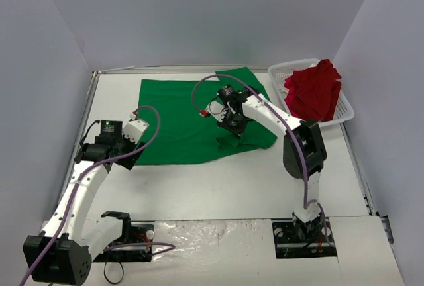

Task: Fold and stack the t-shirts
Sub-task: Flatten out the tshirt

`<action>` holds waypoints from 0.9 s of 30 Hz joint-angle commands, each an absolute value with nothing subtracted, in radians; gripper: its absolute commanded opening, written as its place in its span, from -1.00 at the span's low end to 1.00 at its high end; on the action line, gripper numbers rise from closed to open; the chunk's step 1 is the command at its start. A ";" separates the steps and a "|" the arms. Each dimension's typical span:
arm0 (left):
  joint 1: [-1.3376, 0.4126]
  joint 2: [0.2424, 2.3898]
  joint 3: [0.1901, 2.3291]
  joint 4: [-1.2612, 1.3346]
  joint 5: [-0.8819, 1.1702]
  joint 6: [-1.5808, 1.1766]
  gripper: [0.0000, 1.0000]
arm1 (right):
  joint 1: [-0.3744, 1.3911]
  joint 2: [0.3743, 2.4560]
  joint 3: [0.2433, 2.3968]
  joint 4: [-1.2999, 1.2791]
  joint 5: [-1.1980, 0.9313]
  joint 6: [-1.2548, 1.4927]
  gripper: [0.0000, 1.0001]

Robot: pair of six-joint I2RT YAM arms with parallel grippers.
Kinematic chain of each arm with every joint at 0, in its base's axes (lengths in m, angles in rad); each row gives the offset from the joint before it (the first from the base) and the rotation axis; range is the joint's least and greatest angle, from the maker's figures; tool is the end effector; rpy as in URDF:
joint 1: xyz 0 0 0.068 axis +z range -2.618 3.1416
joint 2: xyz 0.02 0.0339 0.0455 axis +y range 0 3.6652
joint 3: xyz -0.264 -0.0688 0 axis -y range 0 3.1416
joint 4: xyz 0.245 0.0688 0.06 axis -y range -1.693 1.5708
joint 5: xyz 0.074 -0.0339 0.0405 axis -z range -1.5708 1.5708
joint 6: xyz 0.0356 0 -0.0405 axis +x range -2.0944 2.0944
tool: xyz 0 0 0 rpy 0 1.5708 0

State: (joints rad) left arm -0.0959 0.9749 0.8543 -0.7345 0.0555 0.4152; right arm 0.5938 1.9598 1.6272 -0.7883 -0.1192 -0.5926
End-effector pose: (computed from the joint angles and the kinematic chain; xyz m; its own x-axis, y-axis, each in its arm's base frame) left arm 0.1931 -0.0206 0.2794 -0.6342 0.4656 -0.6173 0.4236 0.8771 0.2264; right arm 0.3448 0.2379 0.2360 -0.2849 -0.8614 -0.4205 -0.9132 0.3772 -0.1541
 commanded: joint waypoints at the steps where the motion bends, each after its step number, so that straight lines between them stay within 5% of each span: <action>1: -0.089 0.968 0.859 -0.730 0.052 0.420 0.37 | 0.569 2.054 1.721 -0.873 -0.113 -0.632 -1.00; 4: -0.089 0.968 0.857 -0.730 0.052 0.422 0.37 | 0.558 2.156 1.785 -0.873 -0.104 -0.640 -1.00; 7: -0.090 0.977 0.859 -0.729 0.051 0.423 0.37 | 0.546 2.206 1.841 -0.871 -0.091 -0.629 -0.51; 11: -0.090 0.986 0.861 -0.729 0.051 0.423 0.37 | 0.532 2.206 1.882 -0.830 -0.081 -0.600 -0.26; 27: -0.089 0.989 0.845 -0.710 0.034 0.425 0.38 | 0.531 1.928 1.652 -0.558 0.029 -0.479 -0.22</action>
